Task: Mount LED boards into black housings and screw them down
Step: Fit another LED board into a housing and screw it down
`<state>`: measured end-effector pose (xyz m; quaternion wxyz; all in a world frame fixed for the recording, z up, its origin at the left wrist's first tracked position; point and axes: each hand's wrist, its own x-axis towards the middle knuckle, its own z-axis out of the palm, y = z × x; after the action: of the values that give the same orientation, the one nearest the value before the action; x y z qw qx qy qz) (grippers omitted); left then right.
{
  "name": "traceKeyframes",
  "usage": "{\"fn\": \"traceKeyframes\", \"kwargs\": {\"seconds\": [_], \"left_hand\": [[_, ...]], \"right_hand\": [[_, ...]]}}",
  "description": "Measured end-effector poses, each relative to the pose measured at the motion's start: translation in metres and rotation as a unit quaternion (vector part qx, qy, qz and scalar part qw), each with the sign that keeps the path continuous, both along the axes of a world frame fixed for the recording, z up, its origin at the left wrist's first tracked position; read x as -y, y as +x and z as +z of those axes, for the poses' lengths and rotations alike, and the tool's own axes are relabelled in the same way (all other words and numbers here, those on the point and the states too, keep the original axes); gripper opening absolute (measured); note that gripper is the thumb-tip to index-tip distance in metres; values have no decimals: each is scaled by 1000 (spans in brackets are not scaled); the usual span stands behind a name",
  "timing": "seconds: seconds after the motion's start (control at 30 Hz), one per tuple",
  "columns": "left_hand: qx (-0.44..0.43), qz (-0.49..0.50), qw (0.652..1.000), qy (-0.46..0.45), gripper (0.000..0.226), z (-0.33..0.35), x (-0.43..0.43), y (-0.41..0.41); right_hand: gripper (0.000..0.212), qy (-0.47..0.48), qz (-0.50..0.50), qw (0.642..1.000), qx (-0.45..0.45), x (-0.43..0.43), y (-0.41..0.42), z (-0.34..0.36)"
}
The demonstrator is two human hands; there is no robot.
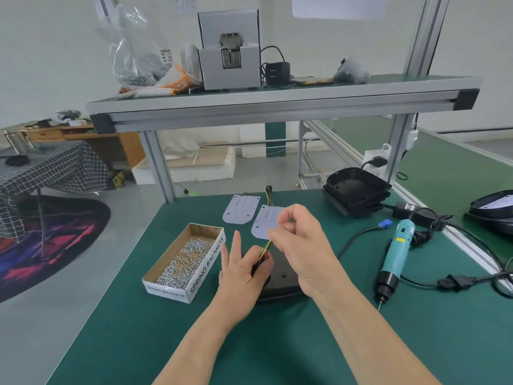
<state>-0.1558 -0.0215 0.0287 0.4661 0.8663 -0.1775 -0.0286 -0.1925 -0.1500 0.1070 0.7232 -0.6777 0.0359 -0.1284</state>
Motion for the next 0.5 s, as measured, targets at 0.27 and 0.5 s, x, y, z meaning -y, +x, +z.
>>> {"fn": "traceKeyframes", "kwargs": {"seconds": [0.27,0.5], "left_hand": [[0,26,994,-106,9,27,9,-3],[125,46,990,44,13,56,19,-7]], "right_hand": [[16,-25,-9,998,58,34,-5,18],[28,-701,30,712,-21,44,-13,63]]}}
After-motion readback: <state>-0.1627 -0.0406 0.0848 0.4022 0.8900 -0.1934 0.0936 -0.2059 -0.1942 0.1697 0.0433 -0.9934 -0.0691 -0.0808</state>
